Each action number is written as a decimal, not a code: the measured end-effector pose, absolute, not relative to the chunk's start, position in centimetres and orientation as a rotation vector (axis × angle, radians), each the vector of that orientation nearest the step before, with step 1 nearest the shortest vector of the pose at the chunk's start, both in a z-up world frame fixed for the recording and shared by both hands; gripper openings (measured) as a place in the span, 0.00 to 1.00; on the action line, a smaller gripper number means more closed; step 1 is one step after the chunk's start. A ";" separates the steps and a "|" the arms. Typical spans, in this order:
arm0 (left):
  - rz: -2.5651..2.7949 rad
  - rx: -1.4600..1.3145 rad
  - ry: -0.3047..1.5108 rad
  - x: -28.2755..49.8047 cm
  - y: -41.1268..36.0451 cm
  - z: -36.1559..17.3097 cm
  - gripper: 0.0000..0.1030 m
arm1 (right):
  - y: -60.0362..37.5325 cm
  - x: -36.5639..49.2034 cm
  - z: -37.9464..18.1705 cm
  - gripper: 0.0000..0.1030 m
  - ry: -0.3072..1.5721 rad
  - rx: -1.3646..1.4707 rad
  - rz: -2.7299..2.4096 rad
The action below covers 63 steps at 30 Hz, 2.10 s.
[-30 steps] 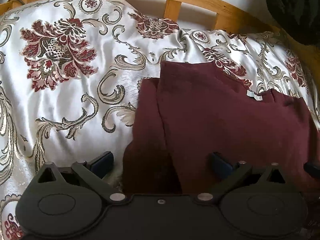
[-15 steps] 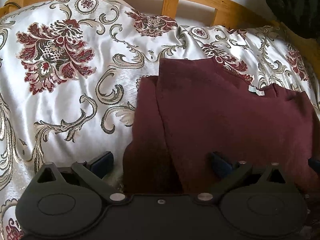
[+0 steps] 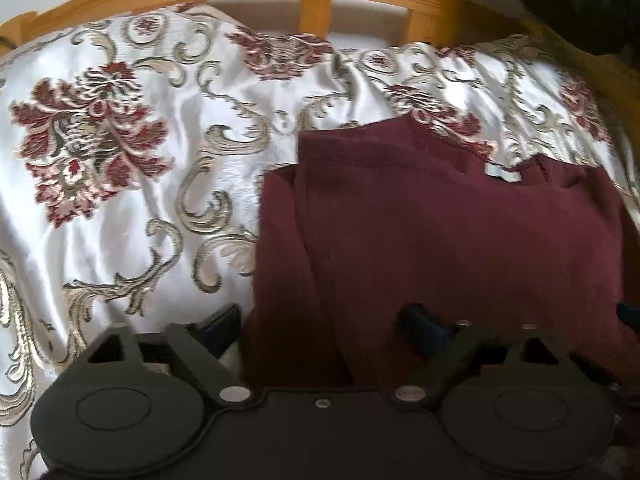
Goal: Fold small clothes
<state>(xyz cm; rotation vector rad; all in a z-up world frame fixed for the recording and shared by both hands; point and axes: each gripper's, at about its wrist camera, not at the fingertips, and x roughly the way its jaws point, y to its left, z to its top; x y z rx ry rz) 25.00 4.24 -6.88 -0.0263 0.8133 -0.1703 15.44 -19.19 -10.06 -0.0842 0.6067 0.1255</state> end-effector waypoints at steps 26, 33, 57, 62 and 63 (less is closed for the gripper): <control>-0.326 -0.100 0.695 23.9 -5.7 1.4 0.19 | -30.3 17.4 -2.8 1.00 0.538 0.152 -0.035; -0.431 -0.066 0.756 25.1 -10.4 -1.8 0.19 | -35.0 18.4 -3.8 1.00 0.540 0.226 -0.176; -0.423 -0.199 0.456 15.4 -2.5 1.6 0.99 | -34.0 17.5 -3.8 1.00 0.412 0.381 0.115; -0.358 -0.221 0.571 16.5 -0.4 -1.2 0.99 | -32.1 19.7 -4.4 1.00 0.429 0.556 0.434; -0.361 -0.229 0.583 16.8 -0.2 -1.9 0.99 | -31.6 20.5 -4.7 1.00 0.455 0.568 0.468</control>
